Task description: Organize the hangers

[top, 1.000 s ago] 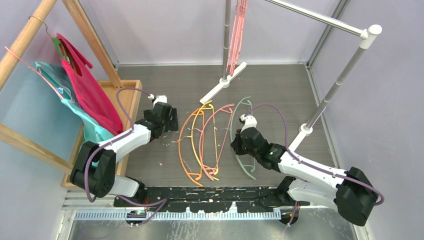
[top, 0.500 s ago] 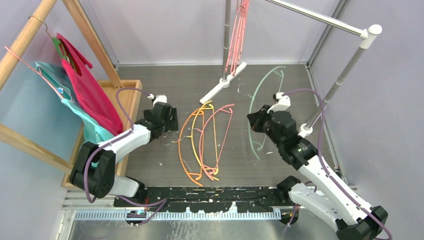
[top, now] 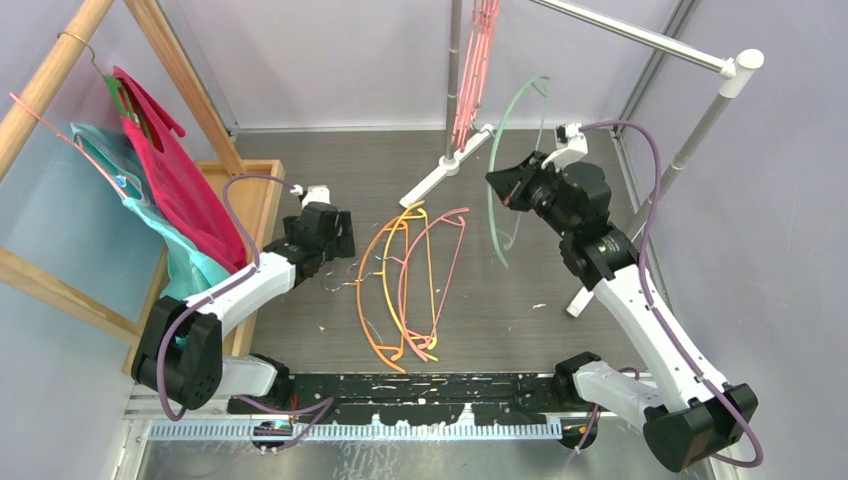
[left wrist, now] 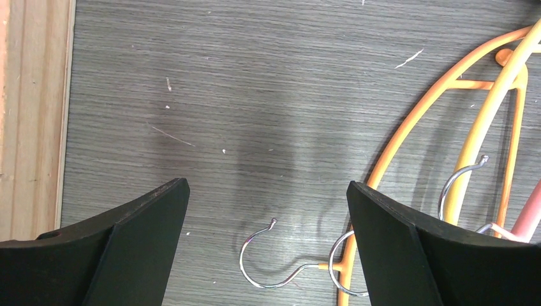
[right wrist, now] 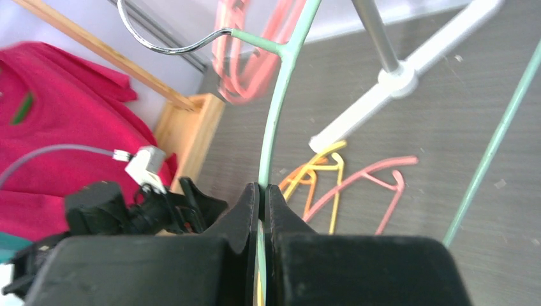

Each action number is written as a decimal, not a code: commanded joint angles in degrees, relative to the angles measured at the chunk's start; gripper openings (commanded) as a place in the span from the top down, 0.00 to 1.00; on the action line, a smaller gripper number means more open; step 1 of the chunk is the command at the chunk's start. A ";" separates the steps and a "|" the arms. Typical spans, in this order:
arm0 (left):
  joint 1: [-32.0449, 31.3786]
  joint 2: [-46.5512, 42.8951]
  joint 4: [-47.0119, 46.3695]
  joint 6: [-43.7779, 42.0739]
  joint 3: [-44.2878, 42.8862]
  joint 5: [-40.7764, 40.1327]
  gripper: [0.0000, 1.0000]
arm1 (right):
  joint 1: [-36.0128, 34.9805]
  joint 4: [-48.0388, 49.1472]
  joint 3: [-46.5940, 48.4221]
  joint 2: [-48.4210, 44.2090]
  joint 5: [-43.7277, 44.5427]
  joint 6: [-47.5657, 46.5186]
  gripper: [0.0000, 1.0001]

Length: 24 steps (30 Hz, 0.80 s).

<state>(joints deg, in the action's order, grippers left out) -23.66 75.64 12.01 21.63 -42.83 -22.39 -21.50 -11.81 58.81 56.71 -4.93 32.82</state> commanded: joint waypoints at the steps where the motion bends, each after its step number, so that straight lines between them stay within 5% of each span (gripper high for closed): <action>1: 0.04 -1.72 -1.51 0.21 -0.41 -1.35 0.02 | 1.83 14.46 6.98 1.90 -6.04 3.40 0.99; 24: 0.02 1.80 -1.91 0.00 -1.18 -1.21 0.02 | 11.32 44.07 19.79 21.03 -13.25 20.29 0.99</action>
<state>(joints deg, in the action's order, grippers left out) -23.66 76.95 12.01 21.63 -42.83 -22.37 -10.35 21.54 72.64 77.12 -16.21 50.94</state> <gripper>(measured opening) 0.979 0.058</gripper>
